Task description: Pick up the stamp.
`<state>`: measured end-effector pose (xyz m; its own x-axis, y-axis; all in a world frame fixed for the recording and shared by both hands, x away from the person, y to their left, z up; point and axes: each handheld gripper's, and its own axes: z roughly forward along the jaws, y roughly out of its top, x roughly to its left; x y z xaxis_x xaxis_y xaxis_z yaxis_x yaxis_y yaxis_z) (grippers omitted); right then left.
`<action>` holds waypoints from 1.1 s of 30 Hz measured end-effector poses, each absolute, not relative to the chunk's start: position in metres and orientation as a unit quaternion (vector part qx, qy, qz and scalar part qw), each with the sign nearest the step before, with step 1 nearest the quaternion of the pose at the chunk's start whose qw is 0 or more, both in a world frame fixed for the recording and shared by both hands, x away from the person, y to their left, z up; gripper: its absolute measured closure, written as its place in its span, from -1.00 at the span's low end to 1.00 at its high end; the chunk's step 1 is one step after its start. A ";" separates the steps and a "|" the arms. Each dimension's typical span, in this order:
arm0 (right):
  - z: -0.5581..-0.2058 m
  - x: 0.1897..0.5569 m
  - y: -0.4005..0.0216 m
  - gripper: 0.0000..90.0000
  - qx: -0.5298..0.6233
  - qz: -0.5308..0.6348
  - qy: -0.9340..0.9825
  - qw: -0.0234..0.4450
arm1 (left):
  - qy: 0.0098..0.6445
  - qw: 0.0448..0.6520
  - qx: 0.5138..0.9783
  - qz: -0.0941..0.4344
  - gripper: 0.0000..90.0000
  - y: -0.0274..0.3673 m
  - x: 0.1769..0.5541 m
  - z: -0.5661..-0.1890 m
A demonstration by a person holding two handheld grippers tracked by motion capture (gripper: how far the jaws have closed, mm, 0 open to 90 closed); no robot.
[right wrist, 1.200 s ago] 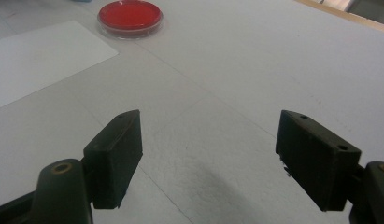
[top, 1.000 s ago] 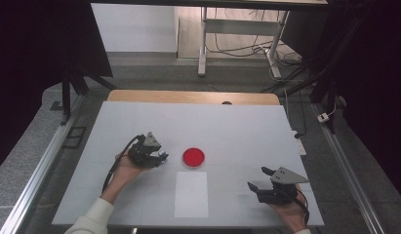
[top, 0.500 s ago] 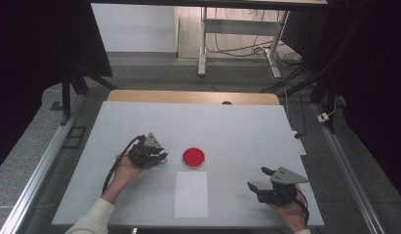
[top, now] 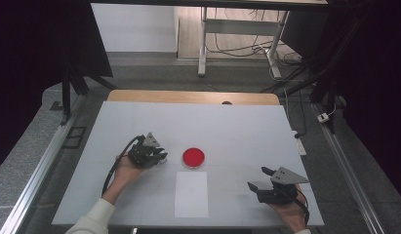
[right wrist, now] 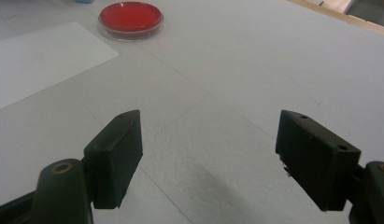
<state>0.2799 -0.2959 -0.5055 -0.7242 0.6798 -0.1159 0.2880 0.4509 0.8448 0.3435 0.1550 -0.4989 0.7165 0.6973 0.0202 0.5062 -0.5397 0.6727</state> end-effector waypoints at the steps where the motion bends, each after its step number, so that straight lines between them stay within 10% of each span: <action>1: -0.505 0.280 -0.296 -0.50 0.295 0.434 0.821 0.226 | 0.350 0.332 0.864 0.147 0.68 0.155 0.343 -0.498; 33: -0.507 0.282 -0.298 -0.47 0.302 0.440 0.810 0.243 | 0.351 0.443 0.816 0.120 0.68 0.171 0.319 -0.462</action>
<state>0.2818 -0.2982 -0.5068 -0.6992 0.7034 -0.1277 0.2751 0.4297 0.8600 0.3192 0.1714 -0.4619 0.7249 0.6791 -0.1152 0.4663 -0.3608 0.8077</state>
